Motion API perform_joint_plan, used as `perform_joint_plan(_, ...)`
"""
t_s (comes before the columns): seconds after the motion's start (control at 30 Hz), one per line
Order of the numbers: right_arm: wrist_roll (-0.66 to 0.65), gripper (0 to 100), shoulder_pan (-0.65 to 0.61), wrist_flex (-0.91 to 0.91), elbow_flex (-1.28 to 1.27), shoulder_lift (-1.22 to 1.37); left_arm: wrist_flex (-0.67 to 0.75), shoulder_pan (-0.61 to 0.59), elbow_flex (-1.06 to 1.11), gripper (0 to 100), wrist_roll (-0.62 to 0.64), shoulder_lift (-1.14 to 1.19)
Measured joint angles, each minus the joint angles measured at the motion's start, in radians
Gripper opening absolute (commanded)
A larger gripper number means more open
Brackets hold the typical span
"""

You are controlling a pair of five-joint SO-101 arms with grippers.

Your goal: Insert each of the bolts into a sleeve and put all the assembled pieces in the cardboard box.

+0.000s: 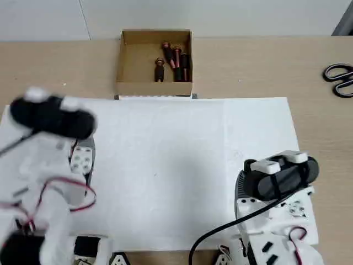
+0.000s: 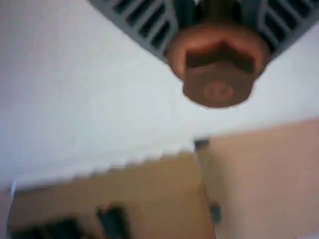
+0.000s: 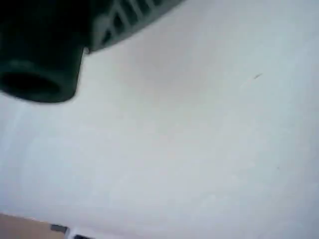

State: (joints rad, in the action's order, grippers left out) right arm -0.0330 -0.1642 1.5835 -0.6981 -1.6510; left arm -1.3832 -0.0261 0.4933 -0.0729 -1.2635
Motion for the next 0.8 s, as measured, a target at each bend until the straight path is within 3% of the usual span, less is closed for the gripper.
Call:
perform_joint_plan(0.2,0.000,0.2,0.002,-0.169,-0.238,-0.127,0.192,0.000,0.365,1,0.232,-0.374)
perform_joint_plan(0.3,0.000,0.2,-0.063,-0.233,-0.324,-0.146,0.239,0.005,0.502,1,0.338,-0.523)
perform_joint_plan(0.53,0.034,0.2,-0.261,-0.404,-0.486,-0.158,0.281,0.101,0.577,1,0.606,-0.542)
perform_joint_plan(0.8,0.044,0.2,-0.411,-0.560,-0.664,-0.157,0.371,0.216,0.647,1,0.652,-0.542)
